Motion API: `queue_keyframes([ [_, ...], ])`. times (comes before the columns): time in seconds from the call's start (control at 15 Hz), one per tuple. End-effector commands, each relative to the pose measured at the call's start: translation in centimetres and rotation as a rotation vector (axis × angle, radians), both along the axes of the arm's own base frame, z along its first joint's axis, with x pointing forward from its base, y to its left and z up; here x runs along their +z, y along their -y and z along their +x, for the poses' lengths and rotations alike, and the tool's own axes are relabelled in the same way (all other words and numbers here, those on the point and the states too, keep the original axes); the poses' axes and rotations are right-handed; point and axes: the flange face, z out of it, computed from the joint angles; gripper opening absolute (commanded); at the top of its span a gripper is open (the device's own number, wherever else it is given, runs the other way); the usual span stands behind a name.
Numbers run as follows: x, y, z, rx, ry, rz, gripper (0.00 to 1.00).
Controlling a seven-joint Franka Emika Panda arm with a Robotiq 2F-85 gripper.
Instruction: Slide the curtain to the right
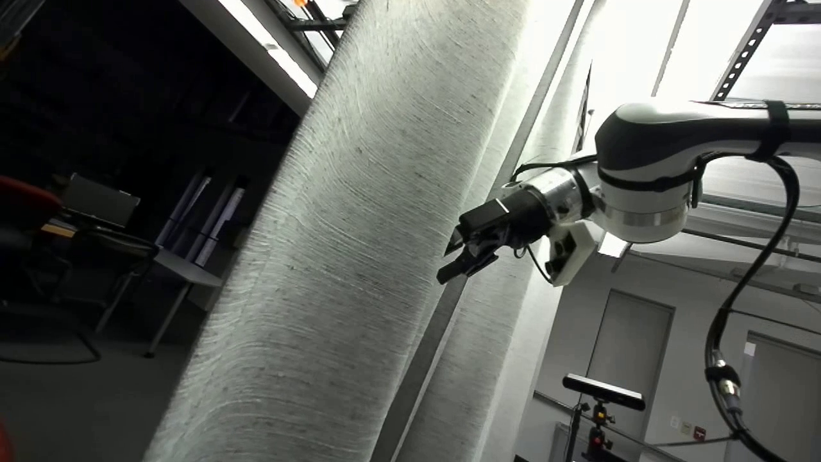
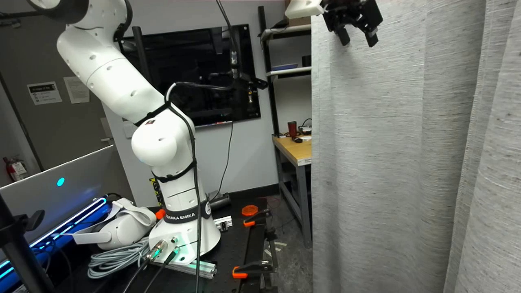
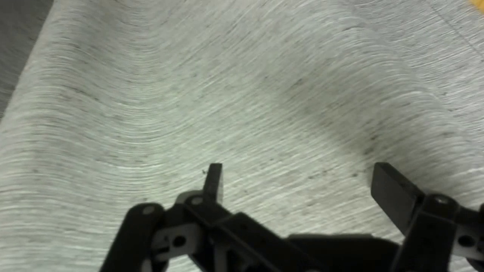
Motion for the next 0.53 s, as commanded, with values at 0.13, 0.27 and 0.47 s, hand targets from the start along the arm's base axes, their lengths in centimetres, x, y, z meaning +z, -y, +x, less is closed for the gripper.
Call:
queue_keyframes([
  [0.13,0.81,-1.45,-1.0,0.045,-0.003,-0.004,1.0],
  [0.27,0.88,-1.43,-1.07,0.048,0.0,-0.005,1.0],
  [0.47,0.85,-1.42,-1.07,0.052,0.001,-0.007,1.0],
])
